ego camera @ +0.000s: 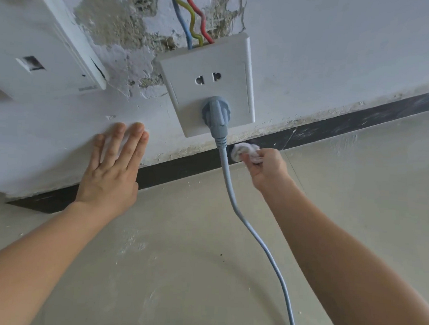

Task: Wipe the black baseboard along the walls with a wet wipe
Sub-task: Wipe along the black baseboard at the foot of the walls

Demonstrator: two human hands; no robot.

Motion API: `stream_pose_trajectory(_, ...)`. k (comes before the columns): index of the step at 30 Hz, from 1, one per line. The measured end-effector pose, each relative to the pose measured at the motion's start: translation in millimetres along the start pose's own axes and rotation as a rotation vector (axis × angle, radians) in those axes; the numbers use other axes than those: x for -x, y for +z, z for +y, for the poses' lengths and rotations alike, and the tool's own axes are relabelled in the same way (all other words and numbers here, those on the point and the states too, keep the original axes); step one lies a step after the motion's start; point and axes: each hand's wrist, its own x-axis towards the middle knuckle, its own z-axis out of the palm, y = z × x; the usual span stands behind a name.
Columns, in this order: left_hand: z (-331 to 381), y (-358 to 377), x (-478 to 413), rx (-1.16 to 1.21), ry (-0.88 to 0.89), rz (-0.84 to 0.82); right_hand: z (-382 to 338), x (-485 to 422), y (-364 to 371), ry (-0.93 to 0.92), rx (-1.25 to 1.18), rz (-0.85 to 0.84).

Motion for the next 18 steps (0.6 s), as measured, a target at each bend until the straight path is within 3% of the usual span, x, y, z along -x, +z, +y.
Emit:
stream_pose_trajectory(2,1,-2,-1,0.013,-0.018,-0.044,-12,8,-8,-0.086,-0.132,0.136)
stream_pose_trajectory(4,3,-4,-2,0.024,-0.037,-0.092,-9,14,-13,-0.083,-0.086,0.216)
stream_pose_trajectory(7,6,-3,-2,0.036,-0.043,-0.090,14,23,-8,0.036,0.251,0.076)
stream_pose_trajectory(9,8,-7,-2,0.054,-0.057,-0.105,19,35,0,-0.004,0.389,-0.010)
stream_pose_trajectory(14,17,-48,2,0.074,-0.081,-0.233,-19,94,-16,-0.142,0.474,0.108)
stream_pose_trajectory(18,31,-129,-4,-0.010,0.036,-0.540,-57,169,-33,-0.070,0.558,0.182)
